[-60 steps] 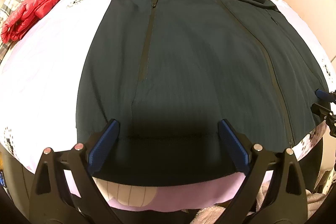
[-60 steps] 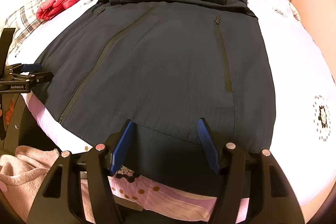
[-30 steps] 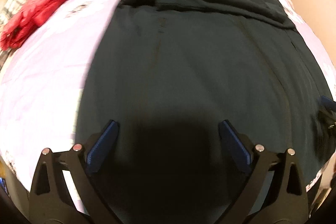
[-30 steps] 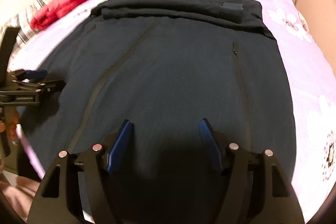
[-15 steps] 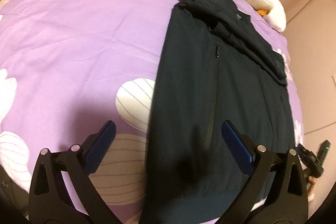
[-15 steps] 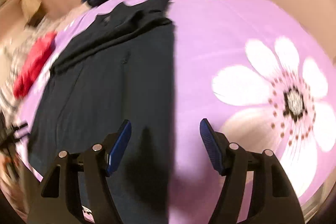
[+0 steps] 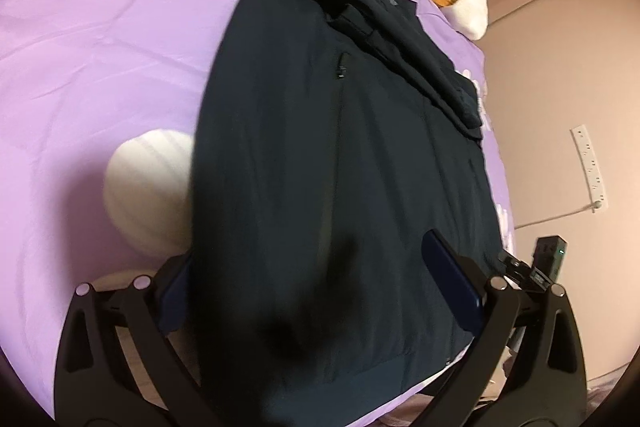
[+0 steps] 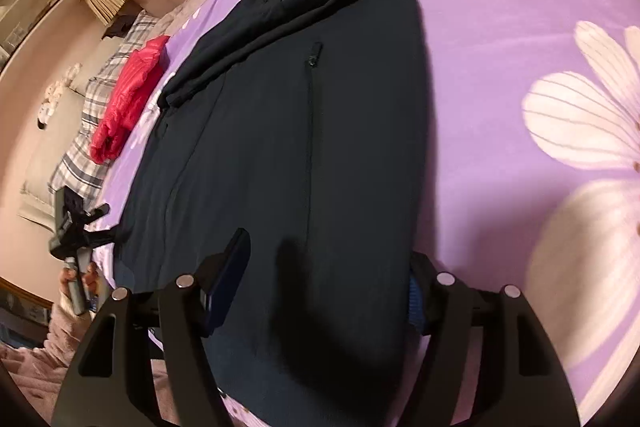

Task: Fold large clothes
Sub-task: 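Grasp the ribbed hem of the navy jacket with both tools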

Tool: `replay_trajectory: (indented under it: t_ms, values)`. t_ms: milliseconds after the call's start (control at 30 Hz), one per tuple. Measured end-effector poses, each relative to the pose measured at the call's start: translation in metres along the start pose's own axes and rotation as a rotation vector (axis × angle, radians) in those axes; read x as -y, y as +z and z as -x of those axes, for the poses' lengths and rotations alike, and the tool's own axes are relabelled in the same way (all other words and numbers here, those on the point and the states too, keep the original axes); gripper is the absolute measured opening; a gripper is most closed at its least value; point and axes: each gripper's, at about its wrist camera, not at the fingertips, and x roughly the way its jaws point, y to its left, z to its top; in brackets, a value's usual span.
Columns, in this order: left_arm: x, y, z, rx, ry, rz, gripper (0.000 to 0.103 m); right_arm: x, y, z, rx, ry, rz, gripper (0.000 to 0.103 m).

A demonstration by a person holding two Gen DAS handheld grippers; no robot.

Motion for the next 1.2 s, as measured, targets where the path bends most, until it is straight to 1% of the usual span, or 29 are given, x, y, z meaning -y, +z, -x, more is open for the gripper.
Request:
replay_trajectory:
  t_ms: [67, 200, 267, 367, 467, 567, 633, 700, 767, 833, 900, 933, 1033, 1133, 1200]
  values:
    - [-0.001, 0.006, -0.005, -0.012, -0.042, 0.012, 0.101, 0.001, 0.008, -0.005, -0.007, 0.022, -0.008, 0.069]
    - [-0.002, 0.013, -0.011, -0.020, -0.080, 0.034, 0.101, -0.002, 0.026, -0.017, -0.026, 0.043, -0.006, 0.069]
    - [-0.003, 0.012, -0.011, -0.014, -0.119, 0.048, 0.101, -0.004, 0.031, -0.020, -0.034, 0.053, -0.001, 0.070]
    - [-0.002, 0.005, -0.009, -0.024, -0.171, 0.039, 0.101, -0.003, 0.032, -0.021, -0.040, 0.080, -0.015, 0.070]
    - [-0.002, -0.006, -0.005, -0.037, -0.168, 0.011, 0.101, 0.000, 0.024, -0.019, -0.057, 0.111, -0.027, 0.070]
    - [-0.003, -0.019, 0.003, -0.048, -0.193, 0.000, 0.101, 0.001, 0.012, -0.011, -0.074, 0.123, -0.023, 0.070]
    - [-0.002, -0.027, 0.006, -0.055, -0.197, -0.006, 0.101, 0.003, 0.002, -0.002, -0.086, 0.134, -0.034, 0.070]
    - [-0.002, -0.034, 0.011, -0.052, -0.203, -0.011, 0.101, 0.004, -0.005, 0.002, -0.096, 0.138, -0.042, 0.070]
    - [0.000, -0.037, 0.014, -0.046, -0.223, -0.010, 0.101, 0.004, -0.014, 0.008, -0.102, 0.143, -0.049, 0.070]
    - [0.001, -0.039, 0.014, -0.046, -0.232, -0.016, 0.101, 0.004, -0.019, 0.012, -0.096, 0.140, -0.052, 0.070]
    - [-0.001, -0.040, 0.013, -0.058, -0.203, -0.025, 0.101, 0.007, -0.022, 0.014, -0.107, 0.146, -0.069, 0.070]
    - [-0.004, -0.040, 0.012, -0.066, -0.200, -0.022, 0.101, 0.008, -0.024, 0.015, -0.121, 0.145, -0.070, 0.070]
    - [-0.006, -0.040, 0.014, -0.074, -0.221, -0.020, 0.101, 0.008, -0.031, 0.019, -0.135, 0.134, -0.050, 0.070]
    - [-0.006, -0.049, 0.016, -0.085, -0.232, -0.019, 0.101, 0.008, -0.035, 0.020, -0.126, 0.138, -0.062, 0.070]
    - [-0.006, -0.054, 0.016, -0.085, -0.243, -0.015, 0.101, 0.006, -0.029, 0.014, -0.122, 0.142, -0.073, 0.070]
